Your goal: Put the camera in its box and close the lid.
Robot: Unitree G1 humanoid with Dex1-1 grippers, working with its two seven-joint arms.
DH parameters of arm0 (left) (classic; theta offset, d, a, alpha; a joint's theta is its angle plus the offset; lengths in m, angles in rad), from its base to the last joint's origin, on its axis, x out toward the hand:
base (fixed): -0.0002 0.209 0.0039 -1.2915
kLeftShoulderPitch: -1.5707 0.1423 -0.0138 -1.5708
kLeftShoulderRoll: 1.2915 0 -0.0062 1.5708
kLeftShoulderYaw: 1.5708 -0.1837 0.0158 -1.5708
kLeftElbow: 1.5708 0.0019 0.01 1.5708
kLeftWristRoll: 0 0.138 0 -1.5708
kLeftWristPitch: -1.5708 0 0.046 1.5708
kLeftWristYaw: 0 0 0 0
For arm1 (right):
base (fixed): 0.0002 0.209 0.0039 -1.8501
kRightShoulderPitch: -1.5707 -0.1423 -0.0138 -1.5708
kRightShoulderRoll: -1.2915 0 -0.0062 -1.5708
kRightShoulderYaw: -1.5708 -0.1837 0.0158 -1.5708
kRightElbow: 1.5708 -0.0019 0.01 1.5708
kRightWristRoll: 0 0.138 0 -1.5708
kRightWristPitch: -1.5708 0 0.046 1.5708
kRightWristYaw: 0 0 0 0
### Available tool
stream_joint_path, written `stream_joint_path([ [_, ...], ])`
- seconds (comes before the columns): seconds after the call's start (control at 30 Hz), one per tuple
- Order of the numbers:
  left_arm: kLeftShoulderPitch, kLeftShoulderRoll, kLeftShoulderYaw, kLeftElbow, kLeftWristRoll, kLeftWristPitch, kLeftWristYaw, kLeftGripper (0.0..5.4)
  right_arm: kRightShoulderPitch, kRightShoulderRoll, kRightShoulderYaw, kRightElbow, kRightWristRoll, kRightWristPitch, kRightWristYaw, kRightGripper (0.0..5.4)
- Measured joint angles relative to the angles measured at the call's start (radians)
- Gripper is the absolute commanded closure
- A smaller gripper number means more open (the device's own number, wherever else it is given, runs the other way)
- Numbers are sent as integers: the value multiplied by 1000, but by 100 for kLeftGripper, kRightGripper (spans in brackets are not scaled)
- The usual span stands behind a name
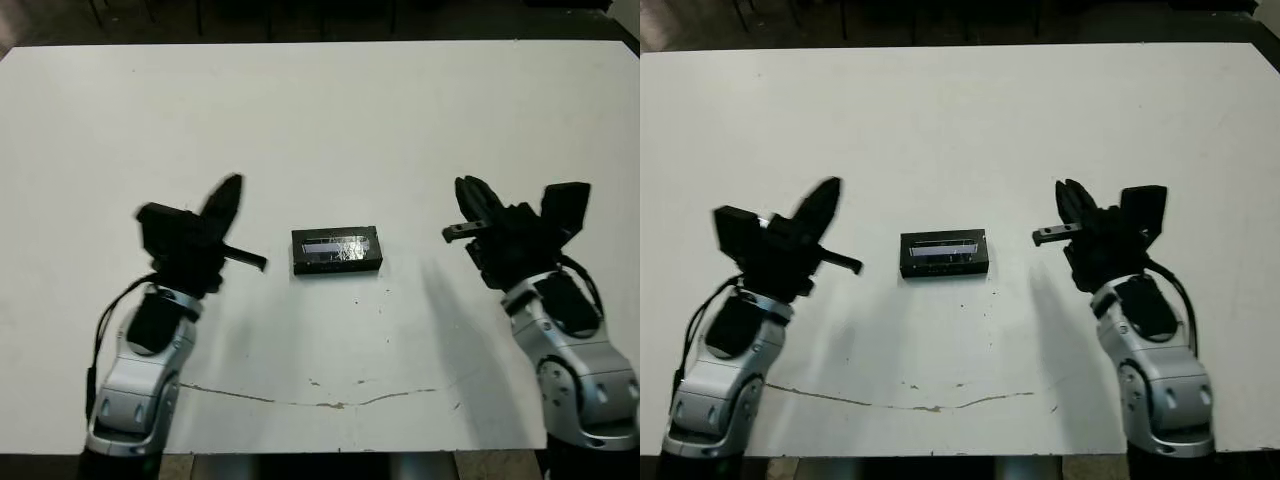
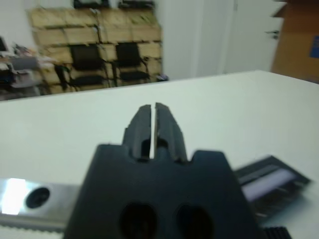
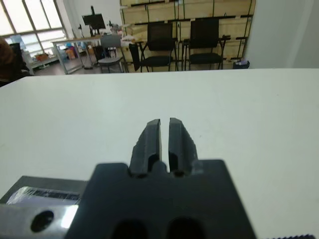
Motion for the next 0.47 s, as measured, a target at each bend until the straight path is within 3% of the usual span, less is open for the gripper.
stream_joint_path([
  [0.27,-86,-33,94,154,-23,-99,79,539,-45,19,20,151,-138,-210,-21,540],
  [0.47,-107,-51,118,185,-66,-101,86,539,-44,36,25,201,-153,-254,-21,540],
])
